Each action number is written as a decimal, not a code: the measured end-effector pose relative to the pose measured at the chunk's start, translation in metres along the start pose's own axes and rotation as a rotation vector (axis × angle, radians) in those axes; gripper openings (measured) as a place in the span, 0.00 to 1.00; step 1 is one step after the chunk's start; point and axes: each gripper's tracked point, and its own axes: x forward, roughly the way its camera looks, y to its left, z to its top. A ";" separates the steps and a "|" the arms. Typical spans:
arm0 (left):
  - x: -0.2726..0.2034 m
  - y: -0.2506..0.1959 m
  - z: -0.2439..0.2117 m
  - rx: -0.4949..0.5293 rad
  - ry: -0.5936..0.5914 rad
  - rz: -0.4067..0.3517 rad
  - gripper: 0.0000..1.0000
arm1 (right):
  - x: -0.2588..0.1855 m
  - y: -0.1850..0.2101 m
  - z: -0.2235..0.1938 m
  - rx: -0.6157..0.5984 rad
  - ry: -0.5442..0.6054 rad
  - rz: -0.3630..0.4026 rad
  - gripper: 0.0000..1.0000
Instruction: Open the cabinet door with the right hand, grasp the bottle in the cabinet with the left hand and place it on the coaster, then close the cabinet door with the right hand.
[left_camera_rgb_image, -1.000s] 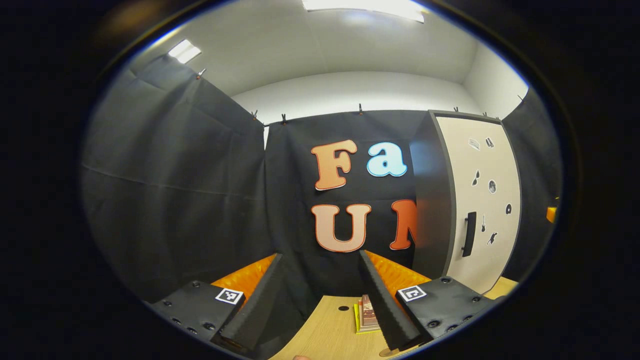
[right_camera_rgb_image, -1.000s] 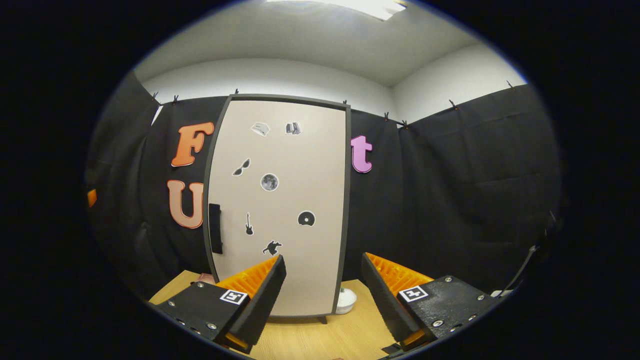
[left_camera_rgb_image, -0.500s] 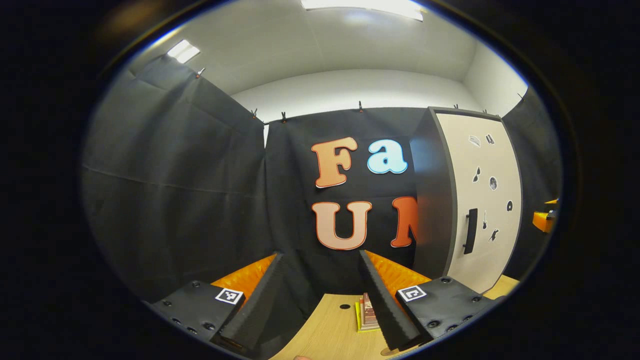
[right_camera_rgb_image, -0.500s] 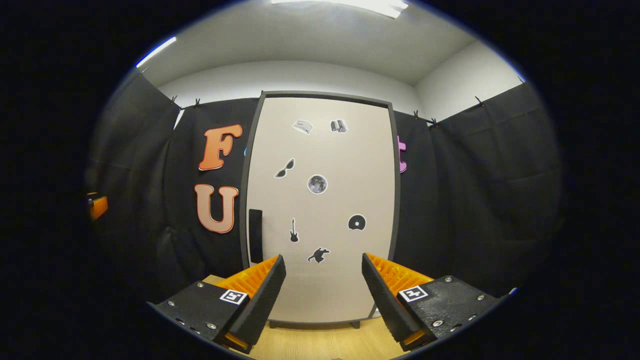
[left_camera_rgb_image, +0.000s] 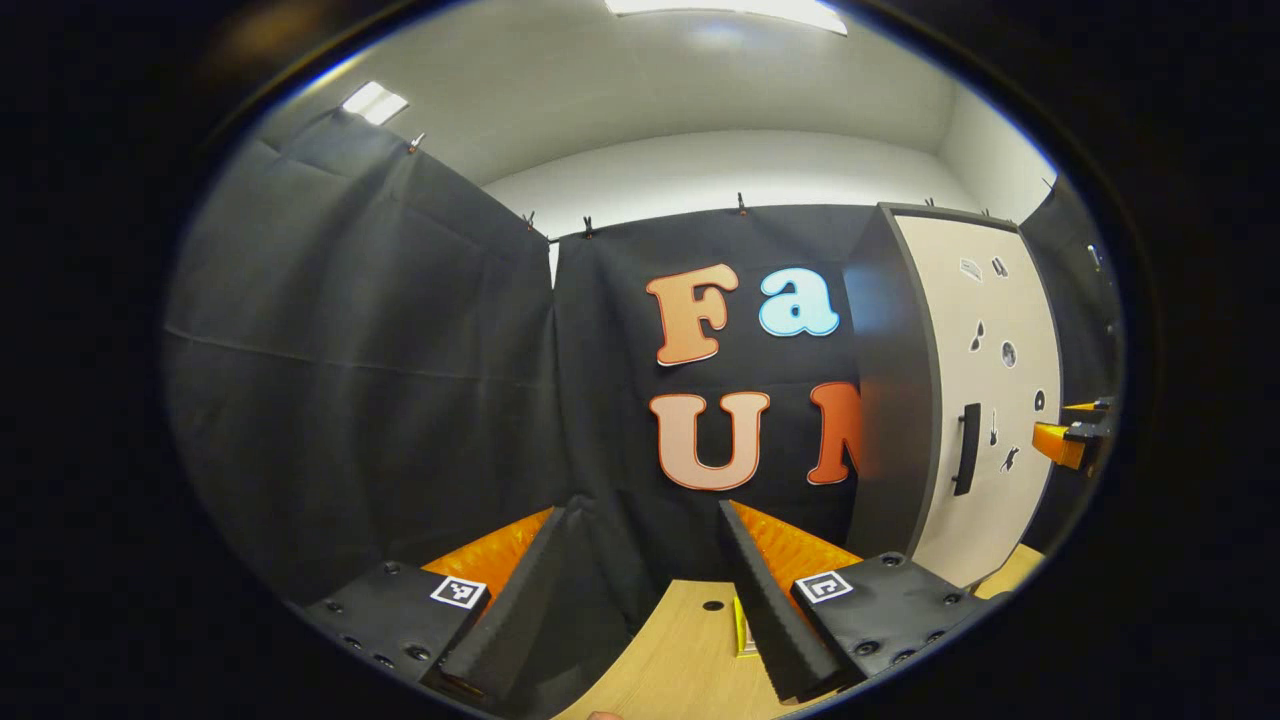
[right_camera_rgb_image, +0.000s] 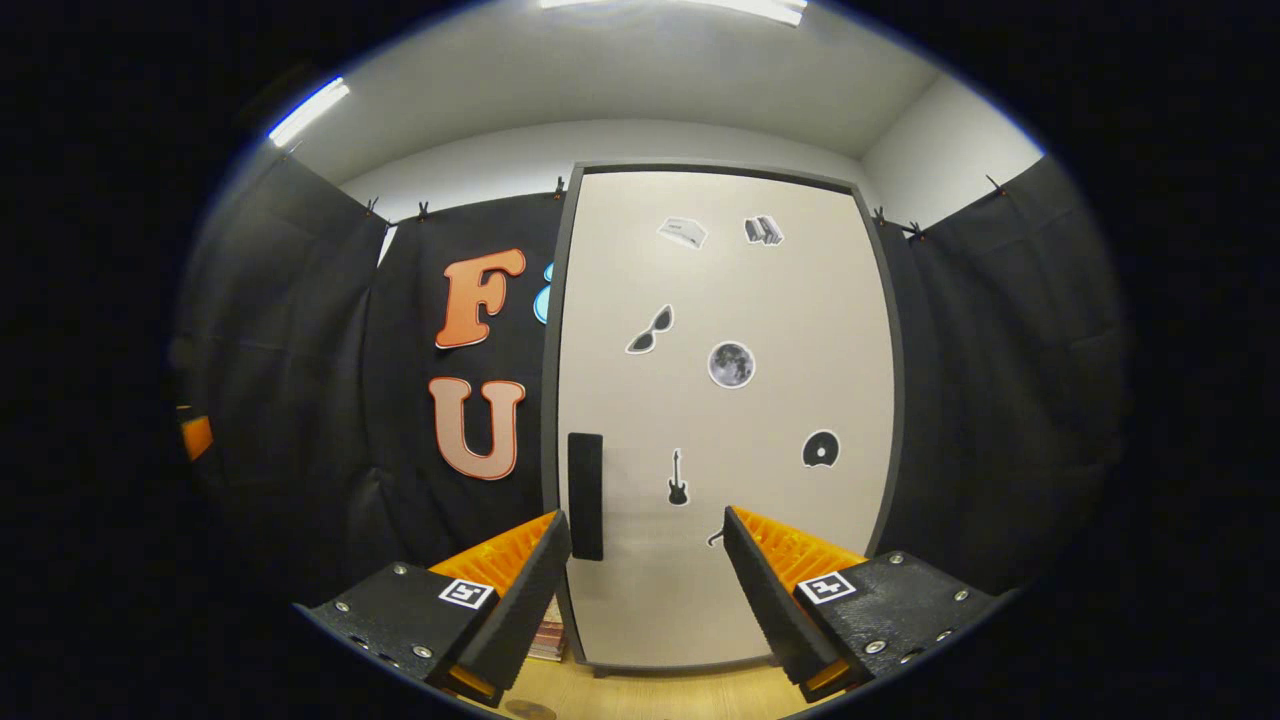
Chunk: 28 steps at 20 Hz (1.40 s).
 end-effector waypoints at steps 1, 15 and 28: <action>0.001 0.002 -0.001 0.003 0.002 0.012 0.96 | 0.008 0.003 -0.002 0.002 0.002 0.002 0.95; 0.004 0.030 -0.031 0.006 0.047 0.165 0.96 | 0.098 0.045 -0.043 0.001 0.071 0.032 0.74; 0.001 0.026 -0.041 0.034 0.068 0.194 0.97 | 0.118 0.044 -0.058 0.051 0.106 0.005 0.32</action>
